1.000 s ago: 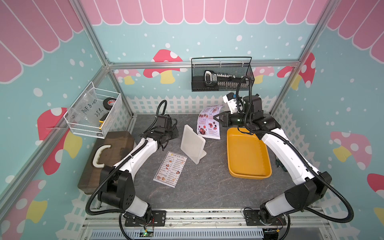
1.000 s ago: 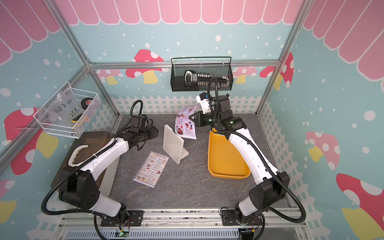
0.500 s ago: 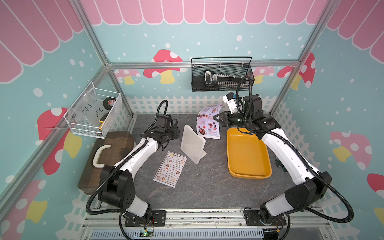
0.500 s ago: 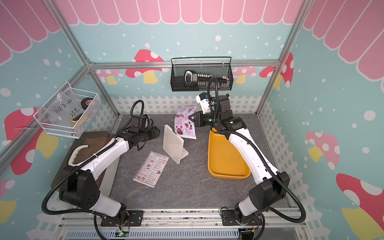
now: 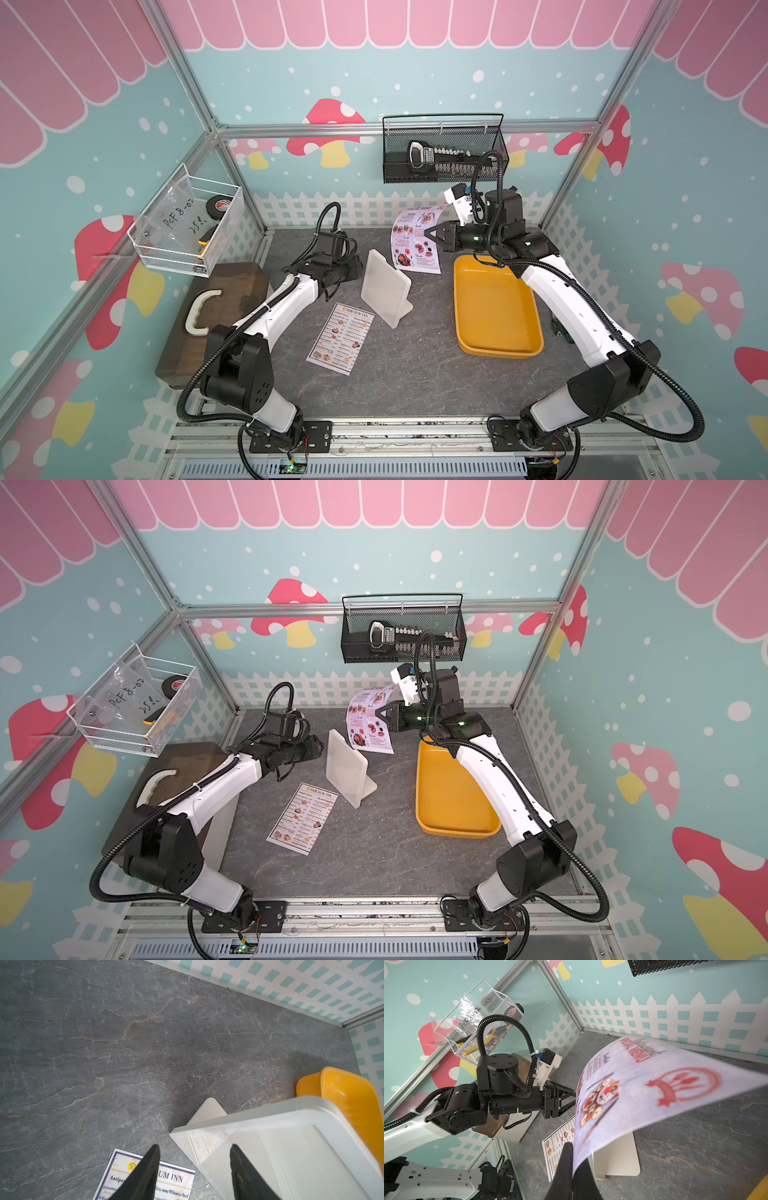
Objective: Replace the menus in the menu holders
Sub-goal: Insert the menu into the menu holder.
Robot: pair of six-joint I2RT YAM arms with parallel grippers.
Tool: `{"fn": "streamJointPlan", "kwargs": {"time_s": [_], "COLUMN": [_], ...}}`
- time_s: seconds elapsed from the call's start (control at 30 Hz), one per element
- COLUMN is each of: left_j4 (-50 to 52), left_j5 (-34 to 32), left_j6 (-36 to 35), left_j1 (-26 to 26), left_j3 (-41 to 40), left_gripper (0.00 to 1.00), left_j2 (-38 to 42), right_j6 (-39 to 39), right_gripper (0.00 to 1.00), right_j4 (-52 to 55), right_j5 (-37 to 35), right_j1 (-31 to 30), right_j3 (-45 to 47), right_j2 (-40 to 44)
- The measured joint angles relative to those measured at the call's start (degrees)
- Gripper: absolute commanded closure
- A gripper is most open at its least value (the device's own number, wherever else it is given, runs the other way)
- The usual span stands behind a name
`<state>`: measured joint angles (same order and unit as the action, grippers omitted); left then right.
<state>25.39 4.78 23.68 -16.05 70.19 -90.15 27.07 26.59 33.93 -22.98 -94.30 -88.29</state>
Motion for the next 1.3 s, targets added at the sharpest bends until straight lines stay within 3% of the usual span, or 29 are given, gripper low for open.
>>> {"fn": "streamJointPlan", "kwargs": {"time_s": [1.3], "left_j4": [0.0], "left_j5": [0.0], "left_j6": [-0.2], "left_j1": [-0.4], "left_j3": [0.2], "left_gripper": [0.45], "left_j2": [0.0], "right_j6": [-0.4], "right_gripper": [0.96], "right_j4": [0.8], "right_j5": [-0.7], "right_j1": [0.0], "right_j3": [0.1], "right_j2": [0.0]}}
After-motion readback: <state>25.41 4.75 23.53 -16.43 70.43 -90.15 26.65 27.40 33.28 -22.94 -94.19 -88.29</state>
